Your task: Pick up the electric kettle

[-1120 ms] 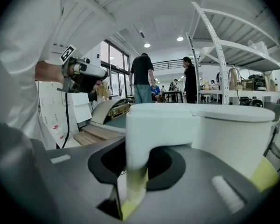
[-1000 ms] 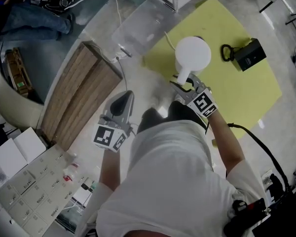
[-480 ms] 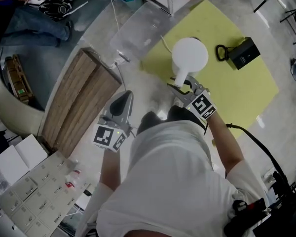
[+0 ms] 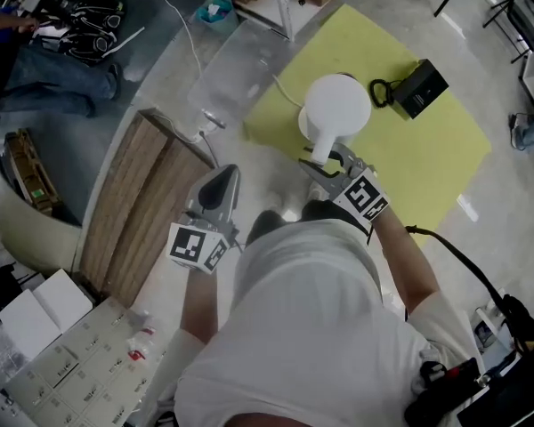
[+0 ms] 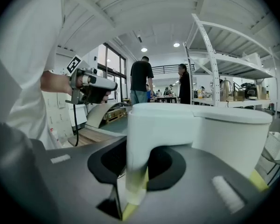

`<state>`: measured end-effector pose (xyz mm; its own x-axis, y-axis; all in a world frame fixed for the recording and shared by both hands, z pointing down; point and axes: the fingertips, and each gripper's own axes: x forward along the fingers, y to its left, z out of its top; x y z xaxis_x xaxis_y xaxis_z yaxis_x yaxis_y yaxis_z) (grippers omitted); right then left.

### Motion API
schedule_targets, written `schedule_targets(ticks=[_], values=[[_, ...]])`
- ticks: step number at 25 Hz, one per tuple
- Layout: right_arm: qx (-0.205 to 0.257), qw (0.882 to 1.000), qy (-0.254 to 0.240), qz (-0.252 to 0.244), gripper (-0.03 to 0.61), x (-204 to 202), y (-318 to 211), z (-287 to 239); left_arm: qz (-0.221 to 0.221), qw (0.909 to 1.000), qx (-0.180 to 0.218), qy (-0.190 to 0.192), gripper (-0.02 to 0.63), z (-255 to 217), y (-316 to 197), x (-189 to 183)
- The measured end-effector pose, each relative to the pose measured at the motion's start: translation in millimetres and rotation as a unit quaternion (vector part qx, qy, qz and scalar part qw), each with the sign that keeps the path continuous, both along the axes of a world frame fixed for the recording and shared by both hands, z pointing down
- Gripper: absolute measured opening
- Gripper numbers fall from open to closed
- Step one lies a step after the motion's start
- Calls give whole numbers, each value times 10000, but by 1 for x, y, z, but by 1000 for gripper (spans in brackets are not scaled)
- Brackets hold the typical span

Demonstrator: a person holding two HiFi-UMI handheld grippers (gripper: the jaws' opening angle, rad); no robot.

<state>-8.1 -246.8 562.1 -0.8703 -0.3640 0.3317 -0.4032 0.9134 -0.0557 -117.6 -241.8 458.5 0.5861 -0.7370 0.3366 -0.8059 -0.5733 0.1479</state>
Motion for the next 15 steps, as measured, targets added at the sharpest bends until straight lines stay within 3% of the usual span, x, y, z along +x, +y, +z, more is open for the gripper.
schedule_targets(ticks=[15], values=[[30, 9983, -45, 583, 95, 33, 25, -34, 630, 9980, 71, 41, 4, -21, 5, 33]])
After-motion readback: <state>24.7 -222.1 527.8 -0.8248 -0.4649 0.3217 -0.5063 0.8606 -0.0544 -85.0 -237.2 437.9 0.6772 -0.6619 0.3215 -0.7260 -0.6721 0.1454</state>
